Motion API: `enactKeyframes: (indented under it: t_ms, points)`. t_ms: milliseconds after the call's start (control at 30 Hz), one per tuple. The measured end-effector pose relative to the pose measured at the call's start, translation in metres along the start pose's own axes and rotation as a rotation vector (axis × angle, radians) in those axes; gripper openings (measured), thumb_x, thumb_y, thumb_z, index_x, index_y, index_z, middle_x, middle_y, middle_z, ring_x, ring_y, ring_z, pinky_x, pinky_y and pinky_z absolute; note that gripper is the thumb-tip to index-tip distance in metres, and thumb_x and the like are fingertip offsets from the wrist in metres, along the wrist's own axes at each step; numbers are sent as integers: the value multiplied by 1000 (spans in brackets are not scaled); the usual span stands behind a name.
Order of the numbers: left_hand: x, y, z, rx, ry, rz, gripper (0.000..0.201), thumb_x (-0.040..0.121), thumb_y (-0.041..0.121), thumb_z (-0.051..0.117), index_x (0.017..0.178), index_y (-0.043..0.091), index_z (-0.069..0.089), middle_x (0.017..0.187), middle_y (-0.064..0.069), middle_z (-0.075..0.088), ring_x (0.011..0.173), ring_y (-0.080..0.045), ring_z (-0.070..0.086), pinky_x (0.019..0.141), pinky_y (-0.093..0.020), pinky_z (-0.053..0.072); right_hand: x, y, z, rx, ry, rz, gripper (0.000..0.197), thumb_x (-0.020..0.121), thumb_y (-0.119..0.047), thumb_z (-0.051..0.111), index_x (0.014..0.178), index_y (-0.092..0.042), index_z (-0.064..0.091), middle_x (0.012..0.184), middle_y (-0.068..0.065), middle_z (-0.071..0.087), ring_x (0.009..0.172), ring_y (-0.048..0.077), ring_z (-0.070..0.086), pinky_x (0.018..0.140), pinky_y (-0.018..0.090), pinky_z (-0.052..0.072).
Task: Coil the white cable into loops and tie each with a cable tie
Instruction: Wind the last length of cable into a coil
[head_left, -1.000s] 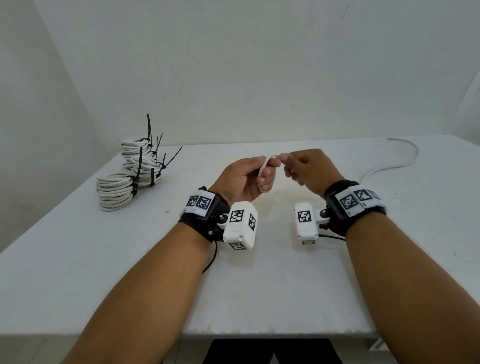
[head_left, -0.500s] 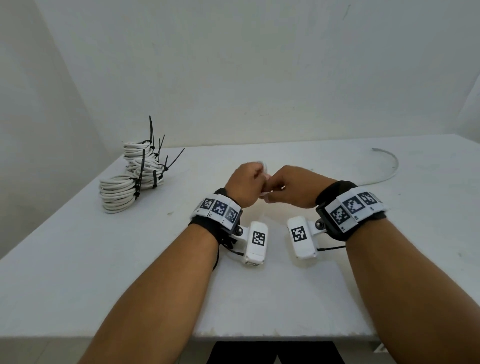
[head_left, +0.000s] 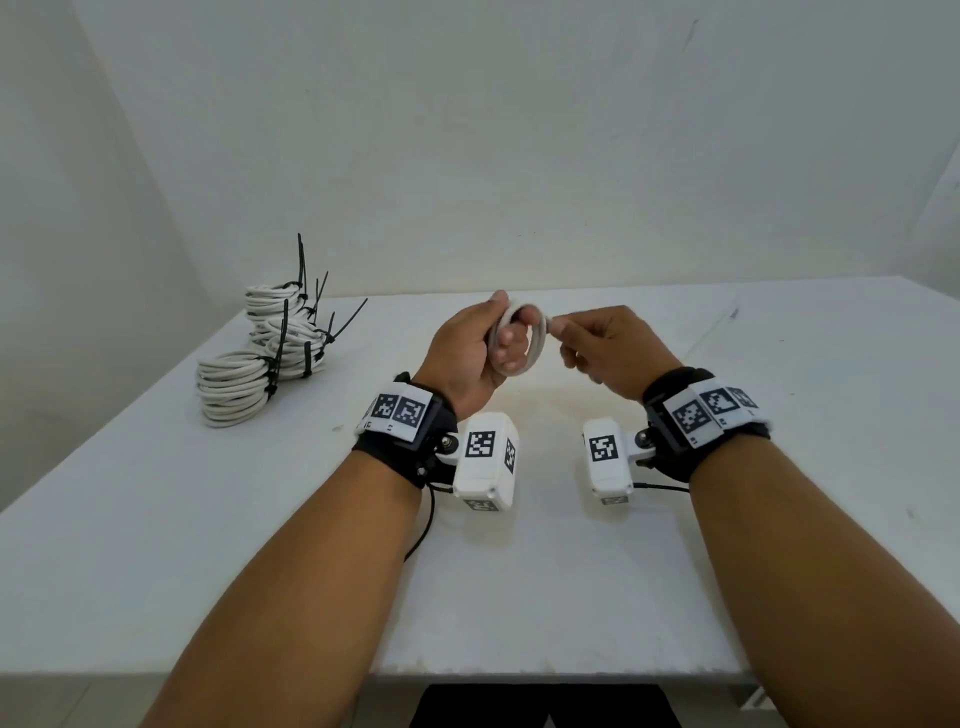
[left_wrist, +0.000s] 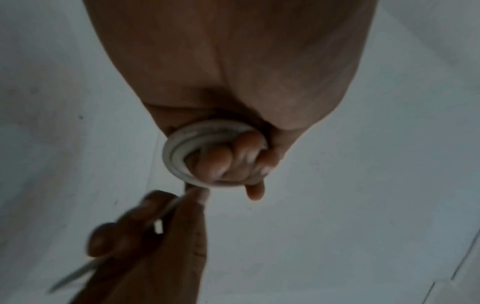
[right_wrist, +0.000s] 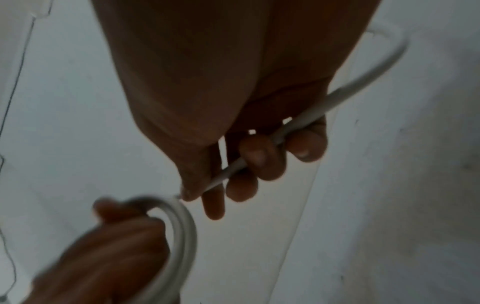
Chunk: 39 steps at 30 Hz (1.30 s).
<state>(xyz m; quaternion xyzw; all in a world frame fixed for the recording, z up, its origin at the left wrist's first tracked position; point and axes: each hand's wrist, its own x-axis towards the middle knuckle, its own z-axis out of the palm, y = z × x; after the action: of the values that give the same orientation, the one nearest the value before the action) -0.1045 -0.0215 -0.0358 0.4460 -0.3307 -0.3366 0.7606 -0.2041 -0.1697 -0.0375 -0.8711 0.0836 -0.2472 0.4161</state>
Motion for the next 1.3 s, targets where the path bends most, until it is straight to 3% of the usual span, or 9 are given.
enactKeyframes:
  t_ms: [100,200,400,533,667,833,1000,1133,1300]
  points:
    - [2,-3,-2,-194,5,24,36,103,17,31,106,-7,58,67,1,53,54,-8,46,64,-24,40,0,-2,7,-120,-174,113,42,99,-41,49,70,-16,65,60,-2,60,46,13,45,57,31,43]
    - [4,-3,-2,-210,58,80,29,102,7,32,111,-9,54,76,-3,57,62,-10,54,66,-22,46,-3,-7,11,-170,-359,194,28,100,-38,47,100,-26,73,64,0,56,49,13,44,56,29,41]
    - [3,-11,4,322,211,120,23,103,8,39,94,1,59,83,-5,57,64,-13,56,69,-23,50,-7,-18,17,-456,-492,77,26,96,-28,56,116,-23,71,90,1,68,85,17,64,84,32,50]
    - [3,-12,-3,788,263,127,23,101,17,45,89,5,61,72,1,60,60,-9,57,65,-20,49,-11,-22,17,-456,-483,-27,20,94,-27,60,105,-21,75,65,-6,54,58,8,47,62,24,42]
    - [1,-11,-6,1203,90,5,35,99,18,41,65,13,44,60,-1,51,54,-14,43,57,-28,35,-7,-18,11,-250,-229,-85,10,78,-29,78,71,-22,74,49,-11,50,47,4,40,52,17,33]
    - [-2,-9,6,793,28,-115,52,104,33,28,69,8,57,51,2,41,43,-15,36,48,-24,35,-5,-8,-5,-33,16,-101,20,73,-29,85,71,-16,70,60,4,63,51,7,45,51,16,37]
    - [-4,-1,5,157,1,-124,50,105,32,30,74,5,58,47,5,35,38,-8,29,41,-20,28,0,3,-12,23,133,-69,23,90,-39,68,72,-26,74,54,-12,58,51,8,45,53,20,38]
    - [-3,4,5,-220,-78,-59,37,100,21,31,98,-4,58,64,0,47,51,-10,46,55,-22,41,0,9,-1,-103,-67,72,36,99,-42,52,78,-21,74,57,-8,60,50,8,46,57,24,41]
    - [1,-5,3,-144,87,55,25,102,6,36,105,-9,56,76,-5,59,64,-12,59,70,-27,55,-3,-6,15,-318,-362,105,35,101,-32,46,83,-11,66,59,-6,56,46,4,45,58,23,38]
